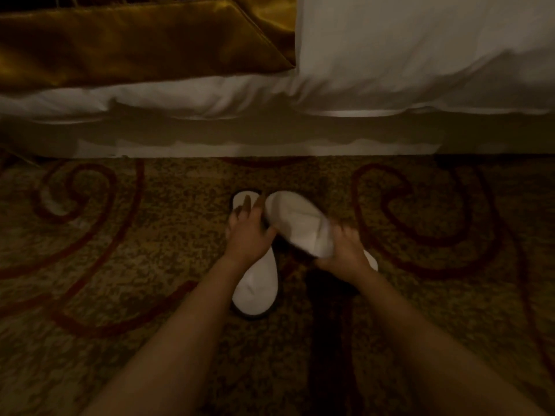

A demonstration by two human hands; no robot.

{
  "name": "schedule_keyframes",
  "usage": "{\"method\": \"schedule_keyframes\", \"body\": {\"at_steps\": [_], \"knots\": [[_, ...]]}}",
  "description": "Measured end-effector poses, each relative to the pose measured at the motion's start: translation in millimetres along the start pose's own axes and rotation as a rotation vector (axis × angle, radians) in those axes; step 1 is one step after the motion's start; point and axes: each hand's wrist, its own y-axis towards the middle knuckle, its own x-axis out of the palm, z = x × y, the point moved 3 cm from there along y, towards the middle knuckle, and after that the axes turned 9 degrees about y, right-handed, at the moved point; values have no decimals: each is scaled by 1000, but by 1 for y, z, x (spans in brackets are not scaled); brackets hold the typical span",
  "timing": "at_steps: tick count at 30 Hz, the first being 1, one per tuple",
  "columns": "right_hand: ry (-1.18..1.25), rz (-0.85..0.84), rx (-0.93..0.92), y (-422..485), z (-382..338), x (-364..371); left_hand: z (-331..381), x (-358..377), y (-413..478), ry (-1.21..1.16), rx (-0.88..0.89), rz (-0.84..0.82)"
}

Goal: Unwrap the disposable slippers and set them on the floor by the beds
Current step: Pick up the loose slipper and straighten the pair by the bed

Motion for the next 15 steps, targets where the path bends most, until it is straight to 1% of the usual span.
{"method": "schedule_keyframes", "body": {"at_steps": [2, 3, 5, 7, 8, 10, 12, 13, 14, 15], "knots": [[-73, -207, -187, 0, -11, 5, 5, -11, 7, 68, 32, -23], [-119, -259, -260, 0, -15, 7, 9, -15, 10, 119, 66, -52], [-163, -274, -367, 0, -22, 7, 16, -16, 13, 187, 160, -168], [-197, -262, -437, 0, -27, 2, 20, -12, 8, 178, 214, -268], [-232, -261, -464, -1, -30, -2, 20, -10, 4, 143, 214, -266], [-266, -210, -486, -2, -31, -10, 18, -7, -5, -23, 141, -214], [-224, -32, -428, -4, -30, -19, 17, -3, -12, -226, 17, -156], [-191, 89, -341, -5, -29, -23, 17, 1, -14, -310, -59, -129], [-143, 198, -202, -4, -28, -24, 19, 5, -16, -390, -136, -110], [-57, 266, -21, -4, -27, -23, 22, 10, -19, -469, -208, -101]]}}
